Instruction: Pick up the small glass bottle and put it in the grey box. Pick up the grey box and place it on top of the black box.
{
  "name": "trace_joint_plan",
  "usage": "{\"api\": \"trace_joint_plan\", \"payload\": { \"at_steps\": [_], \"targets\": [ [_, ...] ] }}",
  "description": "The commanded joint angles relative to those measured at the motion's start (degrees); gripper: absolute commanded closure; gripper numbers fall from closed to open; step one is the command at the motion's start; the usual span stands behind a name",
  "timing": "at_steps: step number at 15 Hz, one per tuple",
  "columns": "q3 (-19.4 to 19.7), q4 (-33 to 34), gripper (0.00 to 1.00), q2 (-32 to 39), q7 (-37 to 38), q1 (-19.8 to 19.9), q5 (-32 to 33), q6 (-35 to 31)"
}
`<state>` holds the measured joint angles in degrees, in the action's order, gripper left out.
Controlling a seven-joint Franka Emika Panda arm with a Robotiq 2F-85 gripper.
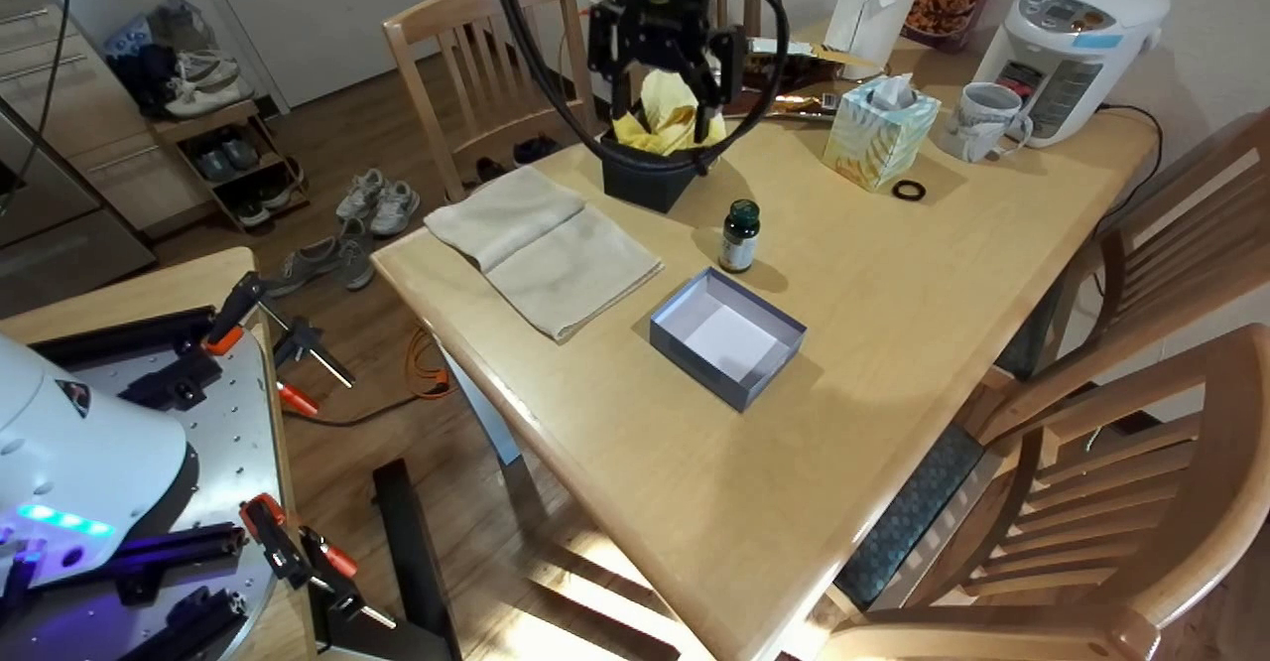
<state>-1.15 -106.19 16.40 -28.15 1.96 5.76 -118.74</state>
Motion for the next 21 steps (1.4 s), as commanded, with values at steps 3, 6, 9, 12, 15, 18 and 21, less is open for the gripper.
{"api": "trace_joint_plan", "payload": {
  "at_steps": [3,6,9,12,15,18,21],
  "targets": [
    [-0.92,-12.21,0.00,-10.10,-0.92,-1.07,1.13,-4.50],
    [-1.05,-14.62,0.00,-10.43,-1.60,-1.39,0.85,-10.09],
    [-0.85,-14.56,0.00,-8.40,-0.72,-1.52,2.04,-12.95],
    [-0.68,-10.08,0.00,-8.50,-2.72,-0.86,0.09,-6.30],
    [-0.09,-2.66,0.00,-6.97,-2.70,-0.68,0.34,1.47],
    [0.11,7.54,0.00,-4.52,-2.69,-1.03,1.00,14.15],
    [-0.20,15.19,0.00,-1.98,-3.99,-1.04,0.67,21.74]
  ]
}}
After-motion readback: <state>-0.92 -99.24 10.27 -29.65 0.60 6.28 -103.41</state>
